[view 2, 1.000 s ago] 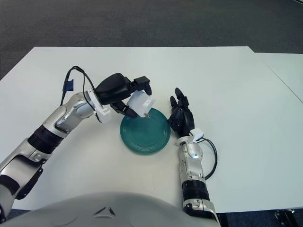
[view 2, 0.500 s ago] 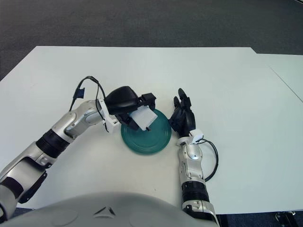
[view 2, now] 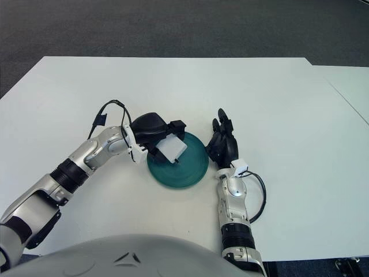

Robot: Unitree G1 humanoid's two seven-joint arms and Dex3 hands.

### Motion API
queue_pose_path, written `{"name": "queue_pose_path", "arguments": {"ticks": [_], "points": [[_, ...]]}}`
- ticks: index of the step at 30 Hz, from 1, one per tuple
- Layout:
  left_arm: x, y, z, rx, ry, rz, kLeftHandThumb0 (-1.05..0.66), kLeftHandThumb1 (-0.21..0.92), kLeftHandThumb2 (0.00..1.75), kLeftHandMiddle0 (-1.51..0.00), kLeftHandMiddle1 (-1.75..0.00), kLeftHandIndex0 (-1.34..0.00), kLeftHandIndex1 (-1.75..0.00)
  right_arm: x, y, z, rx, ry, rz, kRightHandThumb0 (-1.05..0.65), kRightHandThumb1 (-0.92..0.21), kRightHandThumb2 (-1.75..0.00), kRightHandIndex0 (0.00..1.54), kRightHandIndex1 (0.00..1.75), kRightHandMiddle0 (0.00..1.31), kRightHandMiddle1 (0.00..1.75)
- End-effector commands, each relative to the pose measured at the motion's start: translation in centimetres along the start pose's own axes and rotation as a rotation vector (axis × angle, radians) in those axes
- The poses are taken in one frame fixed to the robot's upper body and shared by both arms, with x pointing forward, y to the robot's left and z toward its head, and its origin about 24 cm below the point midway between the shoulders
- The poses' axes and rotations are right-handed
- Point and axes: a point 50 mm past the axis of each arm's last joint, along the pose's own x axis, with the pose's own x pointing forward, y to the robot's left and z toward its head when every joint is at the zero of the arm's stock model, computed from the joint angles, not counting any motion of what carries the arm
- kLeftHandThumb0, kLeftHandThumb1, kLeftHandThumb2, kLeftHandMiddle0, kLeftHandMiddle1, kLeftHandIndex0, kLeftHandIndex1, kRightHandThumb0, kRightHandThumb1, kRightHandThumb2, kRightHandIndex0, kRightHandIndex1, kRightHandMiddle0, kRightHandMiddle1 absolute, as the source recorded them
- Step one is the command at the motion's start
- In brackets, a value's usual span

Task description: Put the charger into the plate.

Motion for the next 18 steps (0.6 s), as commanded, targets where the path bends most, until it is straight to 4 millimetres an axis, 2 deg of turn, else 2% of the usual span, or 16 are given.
{"name": "queue_pose_path", "arguments": {"ticks": [1, 14, 18], "points": [[0.14, -0.06, -0.18, 0.025, 0.003, -0.025, -0.49, 0.86, 0.65, -1.25, -1.75, -0.96, -1.75, -2.02, -0.37, -2.13, 0.041, 0.11, -0.044, -0.88, -0.92, -1.06, 0.08, 0.0, 0.0, 0.15], [0.24, -0.34, -0.38, 0.04, 0.003, -0.046, -0.49, 0.87, 0.64, -1.26, -1.75, -0.99, -1.75, -2.09, 0.05, -2.29, 0.048, 0.104, -0.036, -0.86, -0.92, -1.06, 0.1, 0.01, 0.0, 0.18], [0.22, -0.3, -0.36, 0.042, -0.006, -0.046, -0.49, 0.89, 0.61, -1.24, -1.75, -0.93, -1.75, -2.07, 0.13, -2.35, 0.049, 0.108, -0.035, -0.86, -0.92, -1.06, 0.1, 0.01, 0.0, 0.19]]}}
